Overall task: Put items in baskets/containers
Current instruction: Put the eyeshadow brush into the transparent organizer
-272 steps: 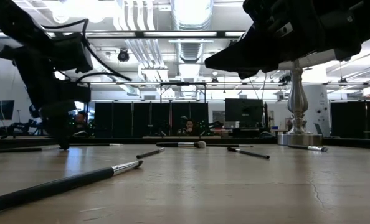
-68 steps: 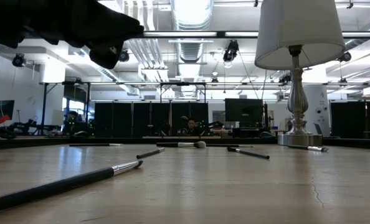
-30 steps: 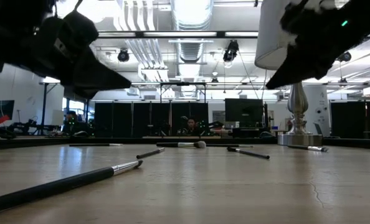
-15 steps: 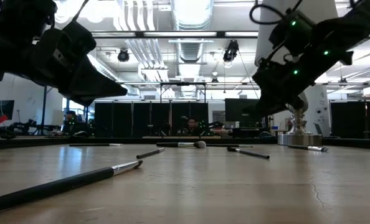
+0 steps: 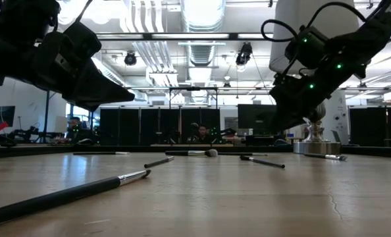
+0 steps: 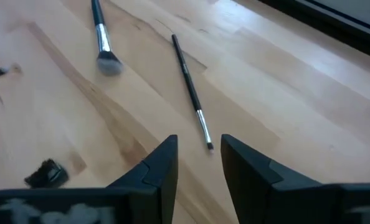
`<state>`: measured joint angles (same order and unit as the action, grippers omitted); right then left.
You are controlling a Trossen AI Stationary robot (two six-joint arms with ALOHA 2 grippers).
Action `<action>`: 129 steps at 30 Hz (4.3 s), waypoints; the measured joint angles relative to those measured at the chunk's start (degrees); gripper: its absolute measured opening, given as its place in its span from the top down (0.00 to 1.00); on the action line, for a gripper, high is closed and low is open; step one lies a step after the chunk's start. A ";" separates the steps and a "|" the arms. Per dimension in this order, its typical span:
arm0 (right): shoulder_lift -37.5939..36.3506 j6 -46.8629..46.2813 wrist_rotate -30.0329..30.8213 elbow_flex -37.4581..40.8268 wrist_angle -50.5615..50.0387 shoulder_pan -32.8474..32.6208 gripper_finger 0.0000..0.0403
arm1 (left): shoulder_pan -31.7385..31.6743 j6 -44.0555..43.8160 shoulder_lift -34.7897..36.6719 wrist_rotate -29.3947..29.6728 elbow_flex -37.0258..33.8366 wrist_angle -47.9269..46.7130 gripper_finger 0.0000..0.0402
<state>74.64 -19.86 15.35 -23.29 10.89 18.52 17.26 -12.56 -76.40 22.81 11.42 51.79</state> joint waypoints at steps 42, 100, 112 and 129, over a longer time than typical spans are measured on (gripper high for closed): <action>10.74 4.41 -8.42 -5.31 1.54 -6.50 0.98 | 0.21 -3.05 -0.48 -1.78 5.48 -12.83 0.99; 26.42 1.56 3.98 -28.98 -1.14 -34.42 0.98 | 0.85 8.34 -26.34 4.60 28.74 -27.97 0.96; 19.20 3.17 6.41 -28.79 -6.39 -35.17 0.94 | 1.18 6.43 -20.73 4.50 24.95 -25.59 0.98; 10.02 8.04 14.13 -7.56 30.17 -40.65 0.88 | 1.09 4.60 -15.46 -2.65 12.86 5.31 0.98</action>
<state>84.66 -11.82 29.49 -30.85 41.06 -22.13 18.35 -7.96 -91.86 20.15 24.28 57.10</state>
